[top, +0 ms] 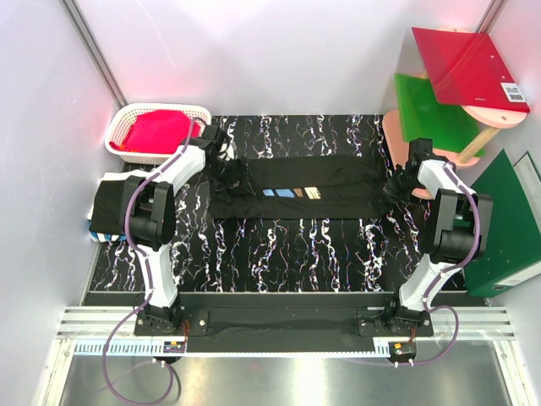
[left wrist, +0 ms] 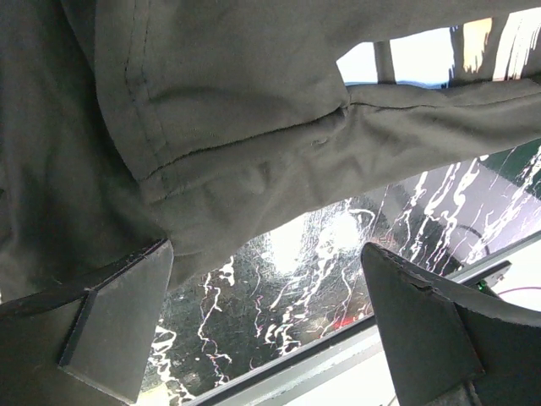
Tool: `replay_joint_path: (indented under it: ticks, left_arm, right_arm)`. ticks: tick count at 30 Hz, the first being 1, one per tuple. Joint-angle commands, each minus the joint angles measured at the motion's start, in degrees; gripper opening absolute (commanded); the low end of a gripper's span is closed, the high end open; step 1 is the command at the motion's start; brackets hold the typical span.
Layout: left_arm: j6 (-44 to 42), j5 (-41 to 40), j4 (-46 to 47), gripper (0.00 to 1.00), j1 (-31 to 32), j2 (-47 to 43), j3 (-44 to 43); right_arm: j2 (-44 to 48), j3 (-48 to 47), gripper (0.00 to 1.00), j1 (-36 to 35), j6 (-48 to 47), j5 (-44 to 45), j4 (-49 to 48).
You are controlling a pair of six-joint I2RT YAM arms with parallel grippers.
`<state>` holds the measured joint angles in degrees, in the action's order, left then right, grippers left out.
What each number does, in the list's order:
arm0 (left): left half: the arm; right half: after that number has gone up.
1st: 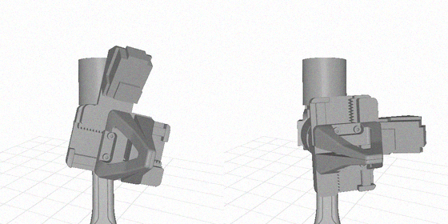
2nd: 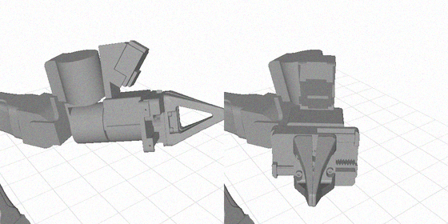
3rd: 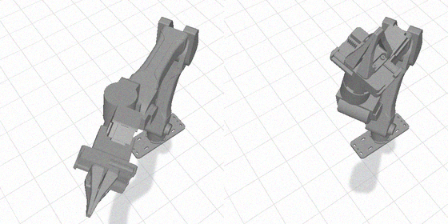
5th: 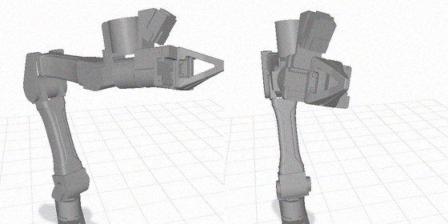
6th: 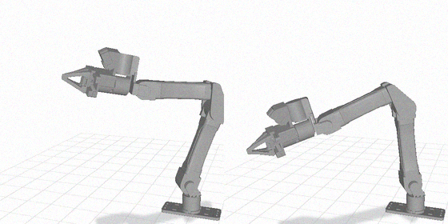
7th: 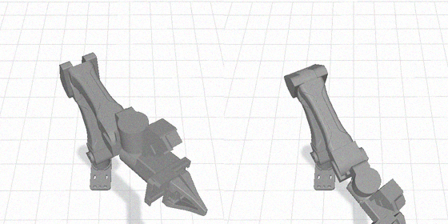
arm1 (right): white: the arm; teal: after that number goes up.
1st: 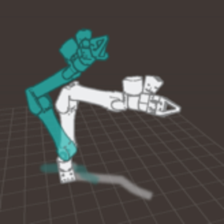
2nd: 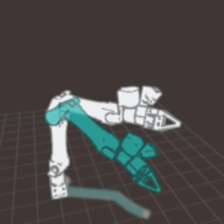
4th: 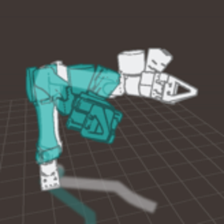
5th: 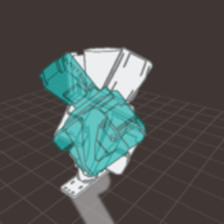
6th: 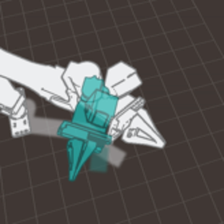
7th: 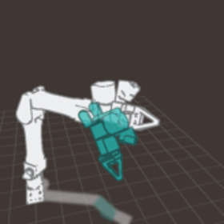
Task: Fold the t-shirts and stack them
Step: Fold the other side of the tshirt into a rectangle
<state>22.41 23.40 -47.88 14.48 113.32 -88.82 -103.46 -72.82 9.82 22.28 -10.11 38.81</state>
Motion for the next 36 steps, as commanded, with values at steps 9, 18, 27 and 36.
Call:
replay_joint_path:
  ticks: [9,18,27,36]
  left_arm:
    - [-0.7,0.9,-0.2,0.99,0.5,-0.5,-4.1]
    - [-0.4,0.1,-0.7,0.99,0.6,-1.3,-3.6]
    - [-0.2,-0.3,-2.1,0.99,0.7,-0.4,-4.5]
    - [-0.3,-0.7,-2.8,0.99,1.6,0.3,-5.5]
  right_arm:
    - [10.0,-4.1,0.0,-1.6,-1.6,12.6,-11.5]
    - [11.2,-6.1,0.0,-1.7,-0.2,13.1,-19.5]
    - [13.1,-7.7,0.0,-2.0,-1.2,8.6,-20.7]
    - [9.7,-9.4,0.07,-2.4,-2.2,19.2,-16.7]
